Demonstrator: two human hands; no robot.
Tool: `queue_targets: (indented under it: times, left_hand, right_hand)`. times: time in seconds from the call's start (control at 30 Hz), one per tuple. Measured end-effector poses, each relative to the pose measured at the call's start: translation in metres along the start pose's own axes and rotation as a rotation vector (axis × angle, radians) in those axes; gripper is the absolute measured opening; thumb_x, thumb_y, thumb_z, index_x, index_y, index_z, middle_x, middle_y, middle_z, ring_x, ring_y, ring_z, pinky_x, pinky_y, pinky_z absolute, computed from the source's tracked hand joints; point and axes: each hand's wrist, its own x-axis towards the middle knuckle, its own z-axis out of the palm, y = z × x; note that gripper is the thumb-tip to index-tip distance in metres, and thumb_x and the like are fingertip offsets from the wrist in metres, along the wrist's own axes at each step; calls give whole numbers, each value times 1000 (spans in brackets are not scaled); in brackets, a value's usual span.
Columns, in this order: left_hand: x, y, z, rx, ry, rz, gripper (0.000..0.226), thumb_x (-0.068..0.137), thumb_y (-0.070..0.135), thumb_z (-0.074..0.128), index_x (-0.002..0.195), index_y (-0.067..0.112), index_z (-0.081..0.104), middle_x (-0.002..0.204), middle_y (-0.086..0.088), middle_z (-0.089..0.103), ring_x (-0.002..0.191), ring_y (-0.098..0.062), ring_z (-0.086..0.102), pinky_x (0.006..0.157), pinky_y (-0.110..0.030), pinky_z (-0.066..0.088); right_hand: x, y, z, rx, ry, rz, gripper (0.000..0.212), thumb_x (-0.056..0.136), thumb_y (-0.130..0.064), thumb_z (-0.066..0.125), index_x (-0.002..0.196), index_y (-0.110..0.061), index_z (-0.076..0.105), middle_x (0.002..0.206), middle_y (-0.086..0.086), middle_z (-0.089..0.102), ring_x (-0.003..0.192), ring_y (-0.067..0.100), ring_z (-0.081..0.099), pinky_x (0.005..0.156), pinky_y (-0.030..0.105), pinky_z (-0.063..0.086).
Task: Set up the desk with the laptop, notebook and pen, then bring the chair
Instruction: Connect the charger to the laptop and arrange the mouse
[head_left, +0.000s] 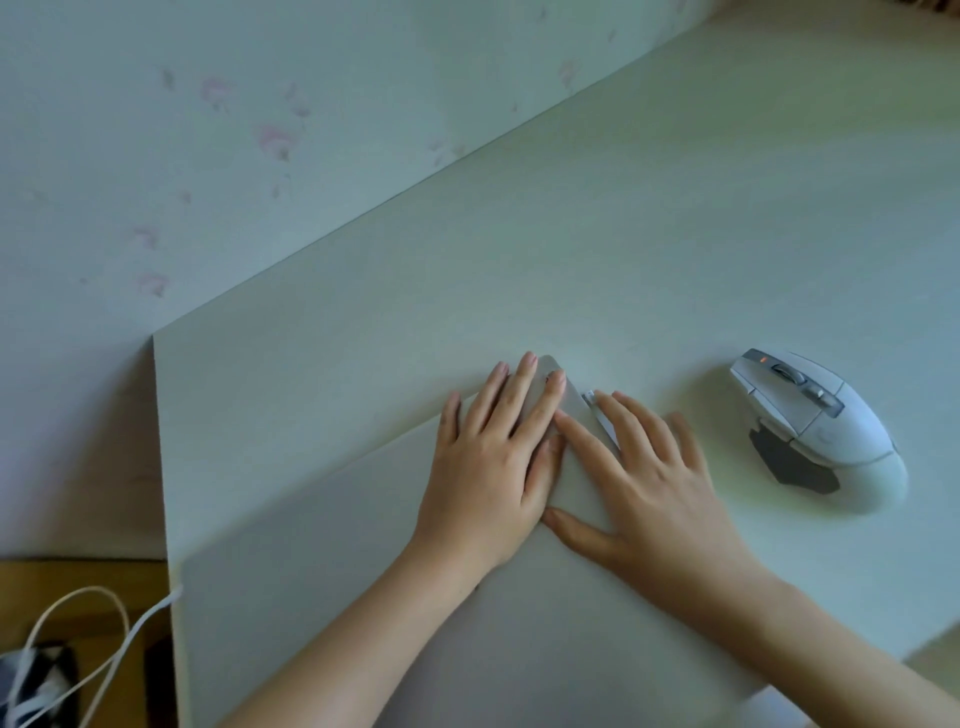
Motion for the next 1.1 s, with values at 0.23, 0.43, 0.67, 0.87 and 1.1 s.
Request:
queue_targets:
  times: [0.23, 0.43, 0.67, 0.87, 1.1]
  left_hand:
    - [1, 1, 2, 14, 23, 15, 51, 97, 37, 22, 146, 27, 32, 156, 0, 27, 143, -23, 25, 107, -52, 29]
    - [2, -1, 6, 9, 52, 19, 51, 96, 39, 21, 145, 29, 34, 155, 0, 30, 142, -23, 28, 107, -51, 27]
    - [-16, 8, 9, -80, 76, -64, 58, 92, 40, 14, 146, 31, 31, 157, 2, 25, 145, -21, 19, 115, -47, 17]
    - [-51, 21, 10, -162, 101, -114, 62, 90, 44, 9, 147, 30, 29, 158, 3, 19, 146, -18, 14, 116, -41, 9]
    - [-53, 21, 7, -263, 120, -127, 66, 87, 50, 8, 146, 29, 31, 158, 7, 19, 146, -13, 12, 117, -38, 6]
  right_hand:
    - [1, 2, 1, -31, -11, -37, 74, 82, -67, 37, 139, -20, 43, 139, 17, 47, 130, 34, 42, 97, 58, 39]
    - [-1, 0, 0, -72, 9, -10, 73, 79, -67, 40, 138, -24, 42, 138, 13, 50, 130, 31, 43, 102, 61, 32]
    - [-17, 19, -23, -222, 187, 34, 49, 85, -49, 48, 125, -21, 55, 135, 7, 54, 132, 30, 41, 109, 58, 24]
    - [-36, 69, -51, -223, 149, 409, 52, 87, -38, 56, 136, -30, 39, 150, 13, 28, 136, 37, 27, 106, 61, 23]
    - [-24, 62, -56, 153, 209, 491, 44, 86, -36, 61, 127, -42, 50, 127, 5, 50, 108, 30, 52, 86, 39, 45]
